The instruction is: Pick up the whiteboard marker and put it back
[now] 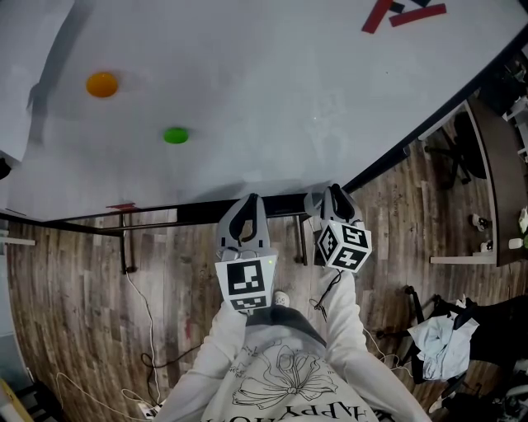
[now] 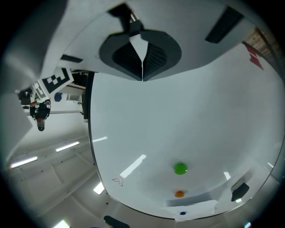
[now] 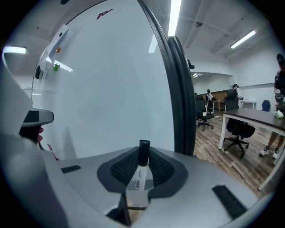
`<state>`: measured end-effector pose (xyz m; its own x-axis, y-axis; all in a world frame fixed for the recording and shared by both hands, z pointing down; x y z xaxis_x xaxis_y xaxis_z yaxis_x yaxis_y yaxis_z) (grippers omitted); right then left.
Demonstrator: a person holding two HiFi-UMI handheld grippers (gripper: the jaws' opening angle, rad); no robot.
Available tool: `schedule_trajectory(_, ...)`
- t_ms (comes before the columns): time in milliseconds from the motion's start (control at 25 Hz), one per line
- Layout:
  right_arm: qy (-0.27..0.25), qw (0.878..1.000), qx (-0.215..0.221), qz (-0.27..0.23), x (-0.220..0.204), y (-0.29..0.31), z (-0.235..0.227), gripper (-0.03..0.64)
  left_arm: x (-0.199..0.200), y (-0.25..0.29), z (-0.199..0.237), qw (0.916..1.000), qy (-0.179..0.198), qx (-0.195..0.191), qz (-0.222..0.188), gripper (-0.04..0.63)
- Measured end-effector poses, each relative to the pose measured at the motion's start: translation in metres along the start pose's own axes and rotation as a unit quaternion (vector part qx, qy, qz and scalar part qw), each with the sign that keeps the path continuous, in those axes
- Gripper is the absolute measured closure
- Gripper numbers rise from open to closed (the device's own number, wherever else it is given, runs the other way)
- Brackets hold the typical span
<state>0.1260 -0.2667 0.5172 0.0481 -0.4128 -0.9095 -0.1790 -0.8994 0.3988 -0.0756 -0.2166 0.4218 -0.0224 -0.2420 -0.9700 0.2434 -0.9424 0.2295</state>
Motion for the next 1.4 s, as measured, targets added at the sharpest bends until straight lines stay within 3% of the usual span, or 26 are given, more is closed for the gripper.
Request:
schedule_trajectory(240, -0.003, 1.000, -0.009, -0.009, 0.003, -0.004, -0.005, 0.485, 0.002, -0.002, -0.001, 1.0000, -0.001, 0.002, -0.003, 0.588)
schedule_trajectory(440, 0.004, 0.999, -0.019, -0.039, 0.020, -0.020, -0.008, 0.485, 0.008, -0.005, -0.002, 0.9999, -0.003, 0.006, -0.013, 0.588)
schedule_trajectory(1000, -0.050, 0.985, -0.004, -0.165, 0.106, -0.101, 0.020, 0.584, 0.052, -0.029, -0.014, 0.9974, 0.003, 0.011, -0.070, 0.588)
schedule_trajectory(1400, -0.059, 0.978, 0.010, -0.198, 0.121, -0.136, 0.027, 0.597, 0.070, -0.050, -0.023, 0.9951, 0.012, 0.020, -0.096, 0.588)
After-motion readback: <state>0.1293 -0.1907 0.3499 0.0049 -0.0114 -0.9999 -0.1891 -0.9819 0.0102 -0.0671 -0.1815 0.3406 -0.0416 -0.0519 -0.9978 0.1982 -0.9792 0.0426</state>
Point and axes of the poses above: the fingertips, and each gripper's own axes: y forward along the fingers, z to its left, x out of its top, the point moved 4 cm from there along -y, backward along the fingers, and after that the axes turned 2 degrees about -y, right-handed, at the moved point
